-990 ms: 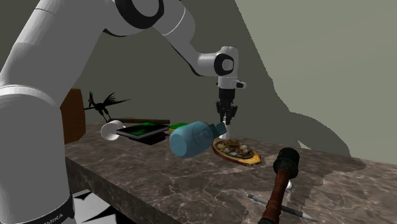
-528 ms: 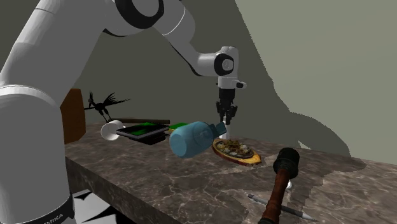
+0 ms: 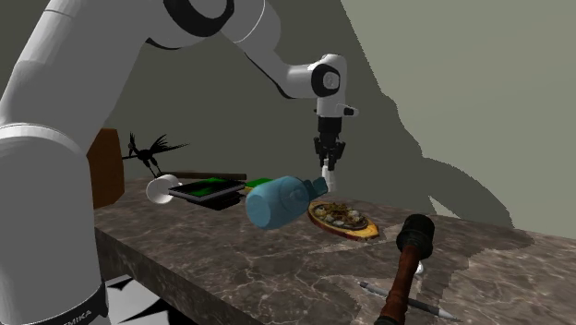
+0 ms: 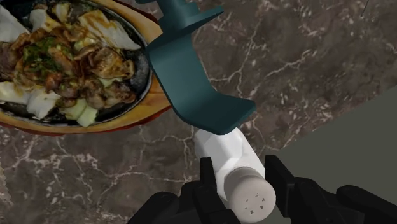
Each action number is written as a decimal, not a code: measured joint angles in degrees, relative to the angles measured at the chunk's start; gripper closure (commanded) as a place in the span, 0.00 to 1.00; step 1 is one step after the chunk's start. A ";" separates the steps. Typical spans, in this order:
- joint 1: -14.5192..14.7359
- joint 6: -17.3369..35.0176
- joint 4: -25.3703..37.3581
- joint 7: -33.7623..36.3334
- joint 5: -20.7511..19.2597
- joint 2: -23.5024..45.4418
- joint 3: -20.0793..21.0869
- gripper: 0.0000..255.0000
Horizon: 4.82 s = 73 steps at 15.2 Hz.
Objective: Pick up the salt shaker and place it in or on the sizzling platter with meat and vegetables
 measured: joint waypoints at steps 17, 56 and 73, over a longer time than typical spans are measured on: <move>-0.28 -10.96 8.19 0.30 -0.11 -2.74 -0.09 1.00; -8.15 4.72 -24.31 -13.85 1.84 -18.61 -4.72 1.00; -8.37 -2.05 -19.77 -13.59 1.44 -20.86 -4.95 0.00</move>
